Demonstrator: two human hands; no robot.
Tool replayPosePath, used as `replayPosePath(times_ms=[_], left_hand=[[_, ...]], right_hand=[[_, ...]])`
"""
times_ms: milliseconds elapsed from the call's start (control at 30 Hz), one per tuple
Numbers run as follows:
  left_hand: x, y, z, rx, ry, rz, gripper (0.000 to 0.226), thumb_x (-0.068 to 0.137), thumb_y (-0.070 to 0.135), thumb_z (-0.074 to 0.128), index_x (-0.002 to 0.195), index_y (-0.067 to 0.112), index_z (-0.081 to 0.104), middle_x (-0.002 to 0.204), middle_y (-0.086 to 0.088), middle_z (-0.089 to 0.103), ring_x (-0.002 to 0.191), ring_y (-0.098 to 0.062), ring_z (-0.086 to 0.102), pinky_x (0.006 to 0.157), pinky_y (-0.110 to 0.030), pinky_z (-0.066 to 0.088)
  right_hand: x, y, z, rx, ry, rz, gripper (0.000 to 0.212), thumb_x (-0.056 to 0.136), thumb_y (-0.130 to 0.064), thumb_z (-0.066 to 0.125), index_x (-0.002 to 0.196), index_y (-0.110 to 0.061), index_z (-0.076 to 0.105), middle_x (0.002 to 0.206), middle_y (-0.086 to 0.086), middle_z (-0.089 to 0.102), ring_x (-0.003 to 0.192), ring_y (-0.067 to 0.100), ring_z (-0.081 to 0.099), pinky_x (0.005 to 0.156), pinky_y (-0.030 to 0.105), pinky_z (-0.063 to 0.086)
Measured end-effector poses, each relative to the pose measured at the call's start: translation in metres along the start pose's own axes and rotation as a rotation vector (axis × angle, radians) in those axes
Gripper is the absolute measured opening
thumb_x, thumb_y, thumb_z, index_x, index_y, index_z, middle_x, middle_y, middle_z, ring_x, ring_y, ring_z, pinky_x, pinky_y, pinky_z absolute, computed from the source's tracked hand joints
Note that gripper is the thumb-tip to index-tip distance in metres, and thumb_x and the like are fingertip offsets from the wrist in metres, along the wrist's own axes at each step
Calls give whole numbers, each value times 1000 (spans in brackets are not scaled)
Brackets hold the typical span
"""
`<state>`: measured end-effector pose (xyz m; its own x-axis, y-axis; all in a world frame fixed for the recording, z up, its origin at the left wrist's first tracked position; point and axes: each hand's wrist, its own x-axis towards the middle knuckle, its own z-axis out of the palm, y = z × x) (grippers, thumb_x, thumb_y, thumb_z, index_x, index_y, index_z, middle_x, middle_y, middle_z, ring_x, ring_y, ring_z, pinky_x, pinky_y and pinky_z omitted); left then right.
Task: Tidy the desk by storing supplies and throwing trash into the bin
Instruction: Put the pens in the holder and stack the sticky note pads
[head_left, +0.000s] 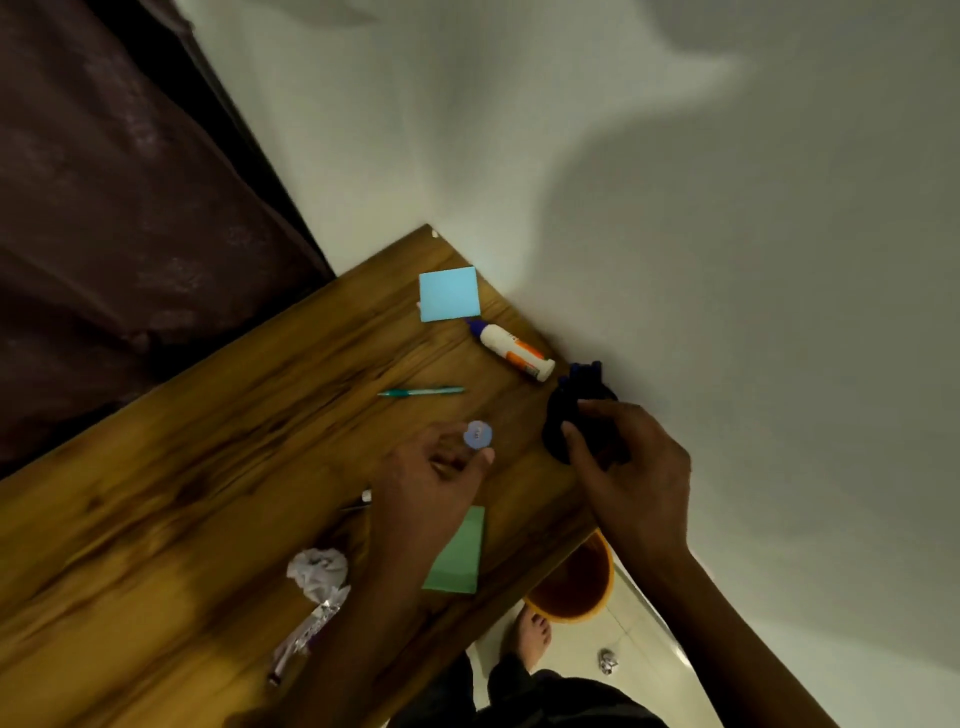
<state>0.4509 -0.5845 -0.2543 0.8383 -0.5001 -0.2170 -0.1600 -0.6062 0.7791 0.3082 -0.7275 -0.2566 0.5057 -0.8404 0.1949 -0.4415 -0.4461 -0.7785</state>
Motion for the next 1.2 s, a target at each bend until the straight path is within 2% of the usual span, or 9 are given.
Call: replayPosePath(times_ms=[167,400,567,700,767,833,967,1133,1200], left_hand=[[-34,-43,-43,-6,124,-155,34,78,55,80,106,37,72,84,15,74,74,-3,73,70,-41,64],[-101,-99,-101,-66,359,-353,20,82,44,81,98,34,75,73,13,75,64,6,69,56,-11,52],[-160,-129,-135,-166,472,-464,23,87,37,79,107,29,74,70,7,78,59,-9,74,61,-35,62],[-204,-142,-172,-196,645,-470,23,90,36,75,112,28,74,78,7,79,58,-8,74,57,-32,61],[-226,-149,-193,-238,757,-504,18,95,34,69,112,29,73,81,8,79,59,-9,74,54,-25,58],[-247,-154,-210,-289,866,-516,16,99,32,63,113,29,71,81,9,79,61,-11,74,52,-25,58],[-294,-177,-235,-299,988,-521,19,100,34,62,114,26,70,81,8,78,64,-14,74,64,-33,62],[-352,-214,-256,-320,1032,-561,15,98,34,64,109,26,72,76,7,78,63,-9,73,56,-18,55],[-373,-231,-268,-318,1046,-579,14,98,35,65,101,25,73,74,5,77,60,-9,72,55,-23,56]], right_hand=[[-7,-15,25,75,-170,-61,24,90,-35,73,112,-26,71,106,-13,69,85,3,63,72,20,55],[-15,-45,75,91,-368,-234,24,87,-34,76,108,-22,72,97,-8,71,67,6,64,64,35,57],[-42,-86,108,55,-540,-334,21,85,-32,78,104,-24,73,95,-12,72,62,-2,59,69,5,43],[-89,-125,130,48,-737,-415,28,86,-41,74,110,-27,72,88,-15,67,65,2,62,61,26,56],[-120,-148,139,85,-793,-494,27,86,-45,73,109,-31,72,91,-16,69,71,2,64,66,30,59],[-149,-170,145,120,-823,-561,27,84,-46,75,107,-33,72,83,-14,70,71,2,64,67,32,58],[-211,-213,157,164,-890,-691,28,85,-52,69,106,-33,71,57,-14,57,49,2,54,45,30,52],[-279,-250,167,174,-898,-747,30,87,-52,70,109,-32,72,65,-14,63,56,4,59,47,31,55],[-304,-260,168,138,-896,-737,29,86,-51,72,109,-33,72,65,-15,63,57,5,60,48,32,56]])
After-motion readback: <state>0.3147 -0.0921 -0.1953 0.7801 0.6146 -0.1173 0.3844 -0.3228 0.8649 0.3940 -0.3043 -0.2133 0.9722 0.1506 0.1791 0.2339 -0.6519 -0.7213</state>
